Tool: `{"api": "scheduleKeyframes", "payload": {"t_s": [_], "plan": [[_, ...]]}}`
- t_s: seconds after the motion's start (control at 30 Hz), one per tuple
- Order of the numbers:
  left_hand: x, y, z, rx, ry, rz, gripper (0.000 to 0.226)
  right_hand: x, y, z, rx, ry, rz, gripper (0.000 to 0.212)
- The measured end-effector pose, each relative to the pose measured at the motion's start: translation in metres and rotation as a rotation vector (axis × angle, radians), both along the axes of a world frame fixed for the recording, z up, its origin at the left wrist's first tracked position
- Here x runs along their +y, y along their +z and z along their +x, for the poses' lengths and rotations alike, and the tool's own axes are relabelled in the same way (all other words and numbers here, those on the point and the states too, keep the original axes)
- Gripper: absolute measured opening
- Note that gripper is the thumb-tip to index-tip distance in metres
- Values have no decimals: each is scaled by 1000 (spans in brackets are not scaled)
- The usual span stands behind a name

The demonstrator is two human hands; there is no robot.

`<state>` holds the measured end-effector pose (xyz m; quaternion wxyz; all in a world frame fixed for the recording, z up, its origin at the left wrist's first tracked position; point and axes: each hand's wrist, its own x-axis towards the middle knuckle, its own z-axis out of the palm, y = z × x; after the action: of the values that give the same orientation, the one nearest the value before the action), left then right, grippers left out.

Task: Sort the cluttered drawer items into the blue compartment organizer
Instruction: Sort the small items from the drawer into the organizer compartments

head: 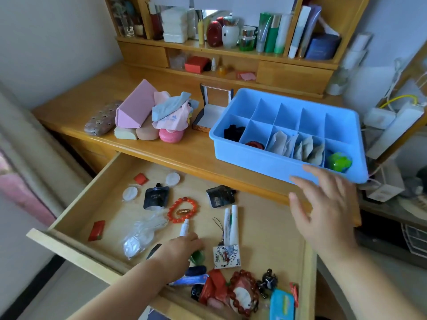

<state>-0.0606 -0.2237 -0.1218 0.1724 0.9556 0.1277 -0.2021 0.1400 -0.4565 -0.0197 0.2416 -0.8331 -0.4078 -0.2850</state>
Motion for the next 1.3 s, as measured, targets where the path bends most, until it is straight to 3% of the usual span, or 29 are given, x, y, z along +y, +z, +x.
{"api": "scheduleKeyframes", "payload": {"t_s": [0.13,0.3,0.37,0.43,0.53,0.6,0.73,0.83,0.93,1.03,1.1,1.3], "plan": [[-4,-3,7,49,-2,82,37,10,-35,-49,260,197,-74,22],[-2,2,13,-176,317,37,48,7,-69,-77,754,303,-403,18],[-3,7,9,-247,278,-42,31,3,-86,-86,785,379,-546,22],[-7,8,0,-162,193,-165,18,-2,-103,-92,774,439,-722,35],[-18,3,-10,52,129,-218,30,-10,-118,-93,692,455,-895,45],[-22,-3,-9,98,128,-115,39,-11,-120,-90,670,393,-901,42],[-18,-4,-3,180,213,-29,27,-8,-112,-80,669,217,-895,18],[-14,-2,-3,190,230,-39,27,-7,-110,-70,715,65,-828,24],[-8,2,-6,123,354,-221,22,-4,-108,-62,799,-53,-684,34],[-4,11,-8,42,615,-642,14,-2,-102,-57,935,-102,-538,33],[-2,18,-10,-46,725,-797,16,-3,-97,-54,1023,-86,-434,27],[-16,31,-9,-100,587,-750,16,-6,-87,-72,1077,69,-379,15]]}}
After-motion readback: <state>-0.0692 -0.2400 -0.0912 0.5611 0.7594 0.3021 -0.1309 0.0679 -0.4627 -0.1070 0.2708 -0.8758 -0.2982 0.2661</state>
